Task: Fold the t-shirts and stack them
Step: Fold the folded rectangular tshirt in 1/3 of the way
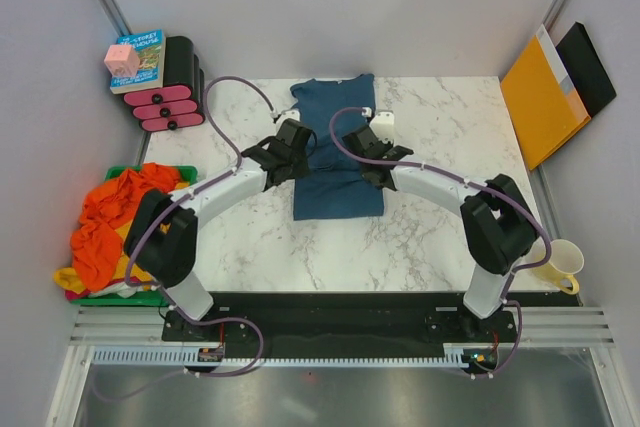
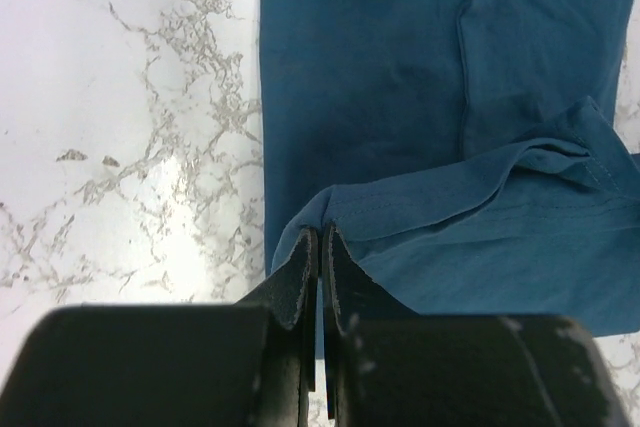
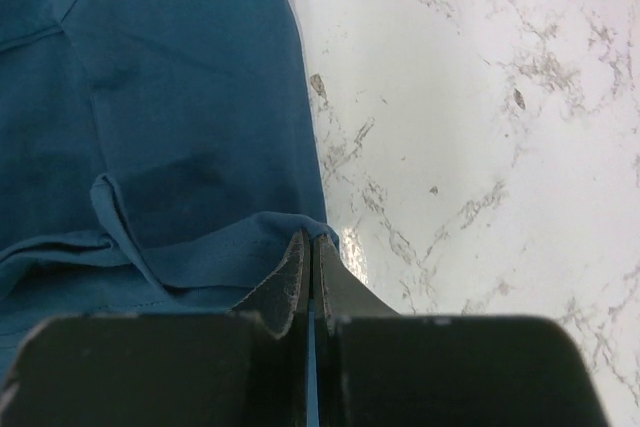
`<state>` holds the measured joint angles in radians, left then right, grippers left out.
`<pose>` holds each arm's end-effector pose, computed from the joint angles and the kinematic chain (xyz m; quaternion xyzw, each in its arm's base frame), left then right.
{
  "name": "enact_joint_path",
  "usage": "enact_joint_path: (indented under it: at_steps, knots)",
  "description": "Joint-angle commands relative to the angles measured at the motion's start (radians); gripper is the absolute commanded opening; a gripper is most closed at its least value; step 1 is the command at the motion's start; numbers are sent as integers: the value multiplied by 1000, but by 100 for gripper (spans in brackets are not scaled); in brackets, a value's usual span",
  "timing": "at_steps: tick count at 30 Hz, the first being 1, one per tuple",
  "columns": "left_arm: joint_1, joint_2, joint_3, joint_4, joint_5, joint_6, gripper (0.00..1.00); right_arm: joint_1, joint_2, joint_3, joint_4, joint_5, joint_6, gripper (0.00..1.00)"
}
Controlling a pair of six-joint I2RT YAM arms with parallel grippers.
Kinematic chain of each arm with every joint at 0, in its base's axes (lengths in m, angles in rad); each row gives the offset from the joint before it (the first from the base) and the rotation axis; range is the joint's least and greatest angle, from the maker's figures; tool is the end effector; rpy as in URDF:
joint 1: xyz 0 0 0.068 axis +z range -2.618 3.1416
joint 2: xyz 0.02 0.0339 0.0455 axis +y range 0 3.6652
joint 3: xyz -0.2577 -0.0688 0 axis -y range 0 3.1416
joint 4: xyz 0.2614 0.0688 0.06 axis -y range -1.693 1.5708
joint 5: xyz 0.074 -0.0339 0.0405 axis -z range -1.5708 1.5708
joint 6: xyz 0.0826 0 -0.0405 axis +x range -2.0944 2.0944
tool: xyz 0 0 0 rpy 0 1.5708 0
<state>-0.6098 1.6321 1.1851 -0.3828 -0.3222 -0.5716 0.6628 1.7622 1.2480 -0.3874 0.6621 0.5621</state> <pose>0.3431 -0.2078 0.1994 -0.0405 0.9210 -0.0749 0.3801 0.3564 0.2138 0.1810 0.0616 0.8975 -0.0727 0.4306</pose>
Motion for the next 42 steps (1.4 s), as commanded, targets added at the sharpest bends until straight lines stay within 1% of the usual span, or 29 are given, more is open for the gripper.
enact_joint_path:
  at_steps: [1, 8, 19, 20, 21, 22, 23, 24, 25, 26, 27, 28, 29, 30, 32, 33, 34, 35, 36, 37, 38, 39, 40, 42]
  knots:
    - [33, 75, 91, 44, 21, 53, 2, -26, 57, 80, 47, -32, -39, 0]
    - [81, 186, 163, 44, 49, 65, 2, -71, 180, 157, 55, -61, -50, 0]
    - [113, 308, 241, 42, 71, 85, 2, -97, 286, 208, 62, -90, -50, 0]
    - [114, 311, 246, 41, 69, 87, 2, -97, 286, 214, 62, -91, -48, 2]
    - [114, 311, 251, 39, 61, 87, 10, -97, 281, 215, 65, -90, -50, 8]
    - [113, 296, 248, 41, 49, 84, 21, -97, 251, 199, 82, -87, -42, 19]
    - [114, 281, 243, 47, 45, 82, 46, -97, 222, 182, 109, -100, -48, 41]
    - [113, 258, 229, 54, 38, 82, 60, -97, 157, 166, 152, -104, -50, 50]
    - [113, 214, 222, 59, 26, 82, 73, -95, 131, 156, 154, -104, -51, 56]
    - [111, 183, 216, 64, 23, 81, 98, -92, 105, 156, 153, -114, -48, 68]
    - [110, 155, 191, 70, 20, 79, 100, -94, 59, 154, 131, -125, -47, 71]
    - [108, 128, 174, 76, 18, 76, 99, -77, 37, 148, 121, -122, -47, 72]
    - [99, 77, 141, 81, 23, 75, 100, -66, 16, 134, 110, -113, -44, 72]
    - [93, 58, 121, 84, 40, 70, 100, -48, -21, 90, 110, -122, -39, 72]
    - [68, 17, 55, 91, 51, 47, 100, -37, -62, 32, 110, -159, 5, 62]
    - [58, 8, 32, 96, 64, 38, 98, -20, -72, -39, 122, -174, 16, 43]
    - [33, 0, 7, 111, 78, 30, 92, -14, -78, -74, 139, -183, 25, 35]
    - [19, -9, -40, 134, 83, 23, 89, -8, -79, -103, 160, -188, 47, 26]
    - [6, -11, -62, 149, 89, 7, 84, 3, -73, -149, 171, -197, 56, 17]
    - [-17, -9, -80, 163, 100, 3, 70, 3, -64, -162, 179, -203, 64, 3]
    - [-27, -8, -106, 174, 109, -13, 61, 4, -44, -170, 185, -208, 73, 0]
    - [-34, -3, -114, 191, 126, -19, 49, 8, -35, -173, 188, -213, 73, 0]
    - [-41, 5, -119, 194, 136, -23, 34, 8, -26, -171, 194, -213, 73, 0]
    - [-41, 30, -117, 202, 158, -30, 23, 8, 2, -148, 202, -208, 62, 0]
